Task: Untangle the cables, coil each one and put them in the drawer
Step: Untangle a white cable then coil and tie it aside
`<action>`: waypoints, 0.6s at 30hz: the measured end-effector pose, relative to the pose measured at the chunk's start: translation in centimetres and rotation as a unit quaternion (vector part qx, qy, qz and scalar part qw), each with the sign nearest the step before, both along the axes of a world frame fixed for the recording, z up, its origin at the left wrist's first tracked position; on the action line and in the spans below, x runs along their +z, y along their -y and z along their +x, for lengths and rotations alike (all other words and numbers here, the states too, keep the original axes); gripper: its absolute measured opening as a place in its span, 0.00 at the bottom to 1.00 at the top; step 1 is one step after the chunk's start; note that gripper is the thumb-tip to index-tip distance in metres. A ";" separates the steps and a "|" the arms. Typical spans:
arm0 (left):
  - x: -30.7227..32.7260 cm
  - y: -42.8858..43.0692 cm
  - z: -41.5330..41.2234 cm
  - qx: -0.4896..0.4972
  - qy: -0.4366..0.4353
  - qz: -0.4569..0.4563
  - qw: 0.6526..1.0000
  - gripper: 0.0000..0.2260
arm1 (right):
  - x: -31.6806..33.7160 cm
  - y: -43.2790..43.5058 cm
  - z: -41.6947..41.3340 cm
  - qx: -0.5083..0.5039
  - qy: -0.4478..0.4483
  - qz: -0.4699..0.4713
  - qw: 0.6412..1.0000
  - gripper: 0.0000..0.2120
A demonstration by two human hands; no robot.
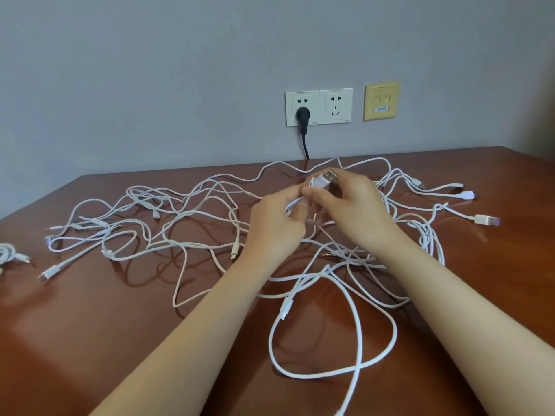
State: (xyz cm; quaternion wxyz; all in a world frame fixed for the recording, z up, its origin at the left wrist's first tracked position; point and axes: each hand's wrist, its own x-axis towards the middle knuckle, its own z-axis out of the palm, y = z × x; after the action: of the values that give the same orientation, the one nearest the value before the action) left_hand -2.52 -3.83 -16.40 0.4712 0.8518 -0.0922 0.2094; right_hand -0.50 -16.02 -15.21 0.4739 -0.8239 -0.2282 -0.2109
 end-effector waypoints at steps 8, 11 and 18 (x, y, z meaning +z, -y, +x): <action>0.1 0.0 0.2 -0.028 -0.044 -0.111 0.992 0.03 | 0.3 -0.2 -0.1 0.027 -0.068 0.130 0.989 0.07; 0.2 -0.1 0.2 -0.035 -0.060 -0.154 0.986 0.04 | 0.4 -0.4 -0.2 0.016 -0.075 0.187 0.979 0.09; 0.6 -0.2 0.3 -0.078 -0.083 -0.247 0.962 0.11 | 0.9 -1.0 -0.9 -0.008 -0.113 0.266 0.957 0.10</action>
State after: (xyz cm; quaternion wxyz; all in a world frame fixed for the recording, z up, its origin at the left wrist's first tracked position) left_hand -2.20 -3.66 -15.80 0.6880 0.7134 -0.0642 0.1167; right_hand -1.37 -15.04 -14.31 0.6971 -0.6881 -0.1023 -0.1734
